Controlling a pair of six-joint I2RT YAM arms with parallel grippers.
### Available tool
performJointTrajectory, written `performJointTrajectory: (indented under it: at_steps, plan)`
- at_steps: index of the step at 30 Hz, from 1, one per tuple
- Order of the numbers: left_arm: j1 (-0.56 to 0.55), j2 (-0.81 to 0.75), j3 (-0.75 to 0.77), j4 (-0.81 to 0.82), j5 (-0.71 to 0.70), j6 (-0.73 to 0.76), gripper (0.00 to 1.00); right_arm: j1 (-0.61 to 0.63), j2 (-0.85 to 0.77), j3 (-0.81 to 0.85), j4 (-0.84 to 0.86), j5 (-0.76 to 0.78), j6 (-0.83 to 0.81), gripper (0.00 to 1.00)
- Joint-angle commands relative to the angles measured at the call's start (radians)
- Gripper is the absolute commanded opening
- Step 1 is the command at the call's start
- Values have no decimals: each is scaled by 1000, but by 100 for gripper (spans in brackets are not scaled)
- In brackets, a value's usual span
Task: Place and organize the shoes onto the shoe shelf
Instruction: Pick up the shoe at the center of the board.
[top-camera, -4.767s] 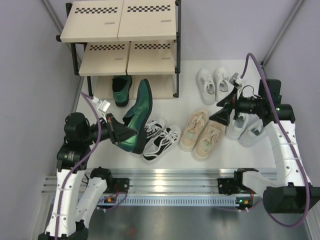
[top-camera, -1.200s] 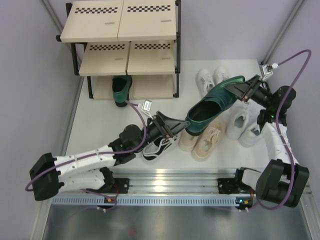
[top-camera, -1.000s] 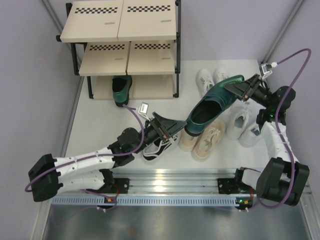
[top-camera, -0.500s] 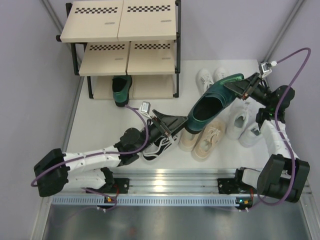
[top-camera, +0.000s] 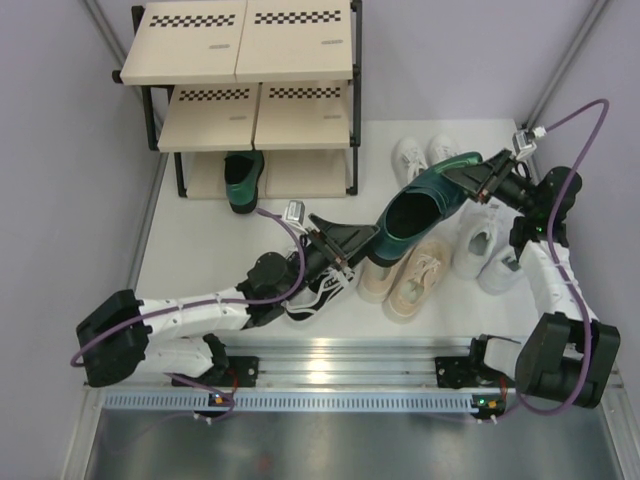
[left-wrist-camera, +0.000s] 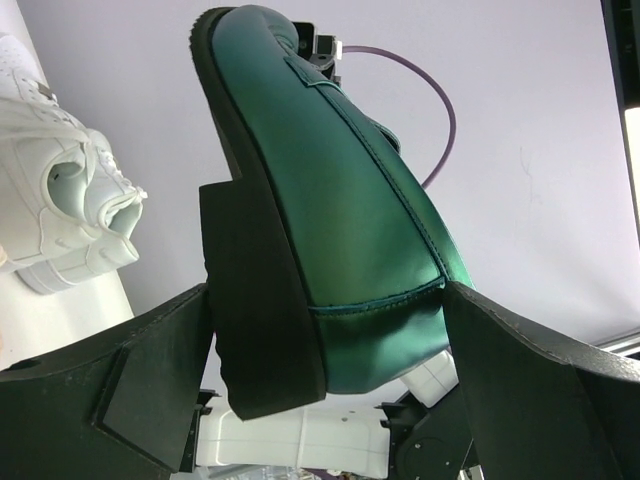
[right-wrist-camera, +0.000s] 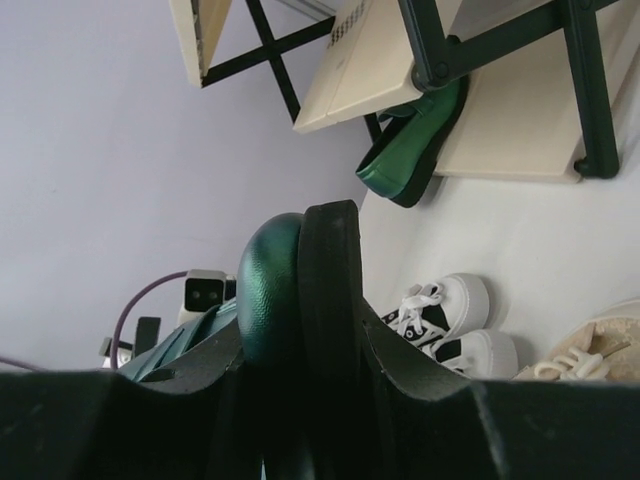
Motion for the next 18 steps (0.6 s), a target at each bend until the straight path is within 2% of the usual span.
performJointTrajectory:
  at_steps: [1,12,18]
  plan:
    - [-4,39,86,108,38,-29,98,58,-56,60,-82,15,-94,0]
    - [-4,124,134,124,49,-54,98,109,-91,92,-285,59,-316,0]
    - [-4,148,138,95,23,-49,89,142,-102,126,-369,87,-413,0]
